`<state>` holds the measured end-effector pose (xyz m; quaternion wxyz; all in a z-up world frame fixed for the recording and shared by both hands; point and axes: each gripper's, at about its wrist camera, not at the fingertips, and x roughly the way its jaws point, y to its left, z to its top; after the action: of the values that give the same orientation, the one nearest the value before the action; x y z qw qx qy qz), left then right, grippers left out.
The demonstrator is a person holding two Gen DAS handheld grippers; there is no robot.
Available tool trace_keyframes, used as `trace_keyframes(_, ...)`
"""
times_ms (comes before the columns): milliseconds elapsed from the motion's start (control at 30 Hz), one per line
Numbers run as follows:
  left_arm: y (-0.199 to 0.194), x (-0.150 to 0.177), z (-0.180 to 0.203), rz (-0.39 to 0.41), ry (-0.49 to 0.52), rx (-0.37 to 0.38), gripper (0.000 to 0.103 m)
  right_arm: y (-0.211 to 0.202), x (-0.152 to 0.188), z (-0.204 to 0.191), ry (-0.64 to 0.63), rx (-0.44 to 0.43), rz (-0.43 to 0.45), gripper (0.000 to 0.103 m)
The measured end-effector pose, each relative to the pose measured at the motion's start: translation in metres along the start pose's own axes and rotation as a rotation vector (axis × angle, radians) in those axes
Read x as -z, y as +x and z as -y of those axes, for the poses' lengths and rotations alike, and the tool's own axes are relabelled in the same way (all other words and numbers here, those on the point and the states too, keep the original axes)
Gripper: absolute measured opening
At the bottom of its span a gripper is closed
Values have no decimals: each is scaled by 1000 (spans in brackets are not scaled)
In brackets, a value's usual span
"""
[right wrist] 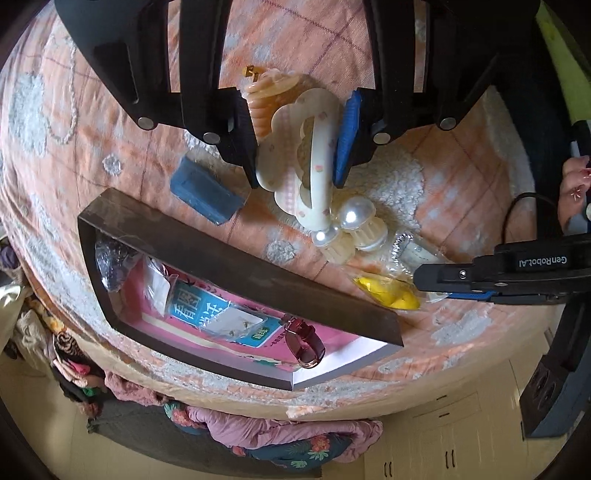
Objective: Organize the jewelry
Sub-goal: 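Grasp a small clear bag with the left tool while the right tool grasps the white pearl hair clip, then lift the clear bag with the left tool while the right tool lifts the hair clip toward the box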
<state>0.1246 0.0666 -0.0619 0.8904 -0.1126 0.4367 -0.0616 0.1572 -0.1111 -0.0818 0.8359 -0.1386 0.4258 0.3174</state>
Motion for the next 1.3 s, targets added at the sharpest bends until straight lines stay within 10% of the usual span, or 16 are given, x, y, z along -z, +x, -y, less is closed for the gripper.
trace_keyframes(333,-36,2,-8,78,-3,-47,21,-42,9,24,147,-96,65,38)
trace_keyframes(1300,-55,-43,22,204,57,-35,8,-120,4,91,306,55,257,38)
